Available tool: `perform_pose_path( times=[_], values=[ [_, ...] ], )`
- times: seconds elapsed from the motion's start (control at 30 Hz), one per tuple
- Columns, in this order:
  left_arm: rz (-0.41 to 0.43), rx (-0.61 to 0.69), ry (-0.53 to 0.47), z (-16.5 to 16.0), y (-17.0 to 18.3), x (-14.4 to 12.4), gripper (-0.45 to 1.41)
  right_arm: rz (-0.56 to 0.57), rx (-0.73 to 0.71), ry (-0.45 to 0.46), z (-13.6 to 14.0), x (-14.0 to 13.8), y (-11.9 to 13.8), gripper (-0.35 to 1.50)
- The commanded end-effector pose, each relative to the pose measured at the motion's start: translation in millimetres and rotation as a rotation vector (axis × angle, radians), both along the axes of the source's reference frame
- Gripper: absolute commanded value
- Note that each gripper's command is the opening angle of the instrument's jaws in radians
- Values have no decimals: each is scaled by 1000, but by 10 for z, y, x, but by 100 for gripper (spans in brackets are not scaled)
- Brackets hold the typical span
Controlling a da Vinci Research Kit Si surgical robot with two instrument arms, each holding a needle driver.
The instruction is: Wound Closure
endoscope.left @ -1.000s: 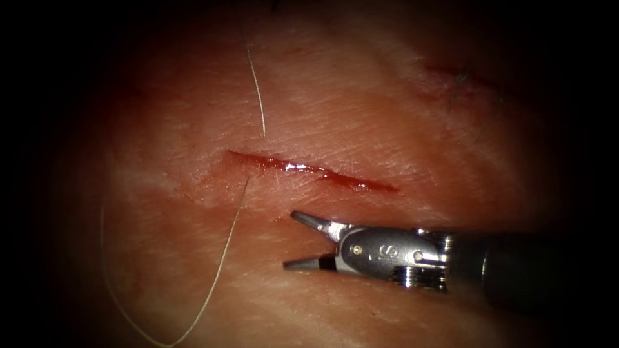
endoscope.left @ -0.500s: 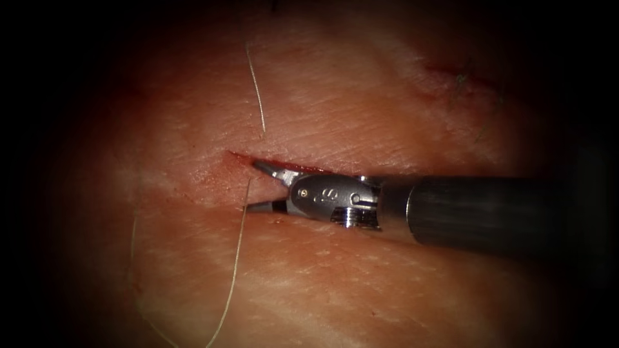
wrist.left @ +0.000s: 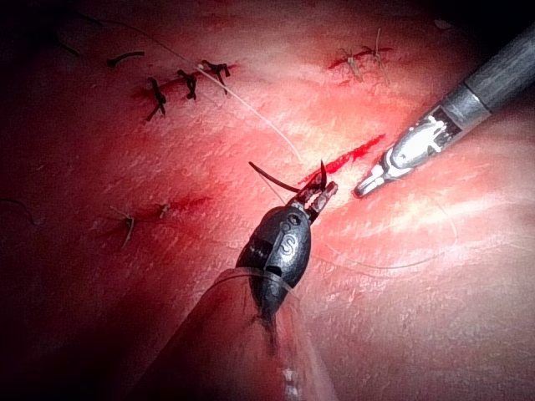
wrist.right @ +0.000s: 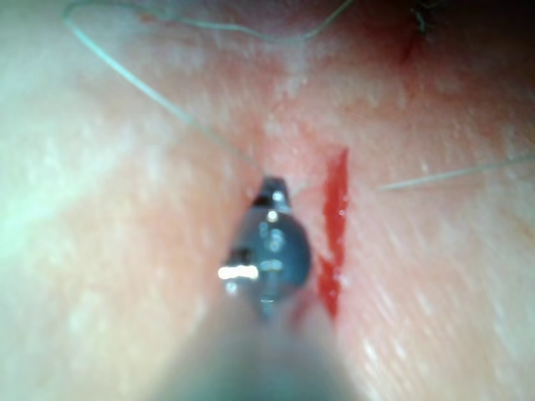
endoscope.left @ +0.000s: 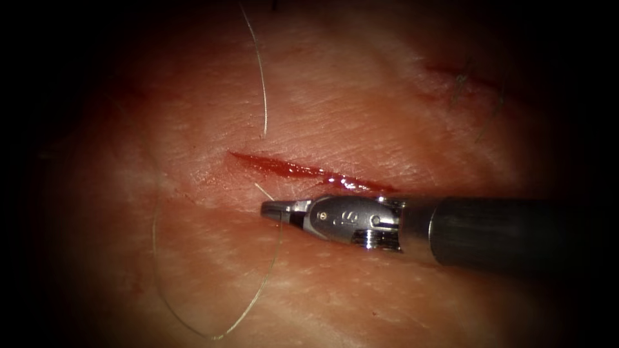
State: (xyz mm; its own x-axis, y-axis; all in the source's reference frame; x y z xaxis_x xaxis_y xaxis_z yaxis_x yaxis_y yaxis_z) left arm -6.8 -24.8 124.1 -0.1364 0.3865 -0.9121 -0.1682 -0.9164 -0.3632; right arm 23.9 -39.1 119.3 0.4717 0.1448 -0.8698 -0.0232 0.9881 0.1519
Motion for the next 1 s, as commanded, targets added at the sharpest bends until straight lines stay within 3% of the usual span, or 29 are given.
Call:
perform_pose_path(
  times=[0.03,0.2,0.4,0.83,0.87,0.93,0.97,1.0],
  values=[
    [1,5,0,10,-8,-8,-45,4,4,-9,-7,-31,-27,-35],
    [5,8,-2,14,-18,-8,-45,14,15,-16,-37,-85,-67,-35],
    [5,12,-4,15,-20,-8,-45,19,27,-21,-73,-120,-111,-35],
    [12,21,-7,16,-25,2,-45,-8,39,4,-123,-113,-151,-35],
    [13,21,-8,16,-24,3,-45,-7,40,3,-124,-112,-150,-13],
    [11,23,-4,15,-22,9,-45,-6,45,3,-126,-115,-146,81],
    [8,24,1,14,-20,13,-45,-5,48,3,-127,-118,-141,116],
    [2,24,7,13,-19,18,-45,-3,49,1,-128,-121,-138,126]
  ],
)
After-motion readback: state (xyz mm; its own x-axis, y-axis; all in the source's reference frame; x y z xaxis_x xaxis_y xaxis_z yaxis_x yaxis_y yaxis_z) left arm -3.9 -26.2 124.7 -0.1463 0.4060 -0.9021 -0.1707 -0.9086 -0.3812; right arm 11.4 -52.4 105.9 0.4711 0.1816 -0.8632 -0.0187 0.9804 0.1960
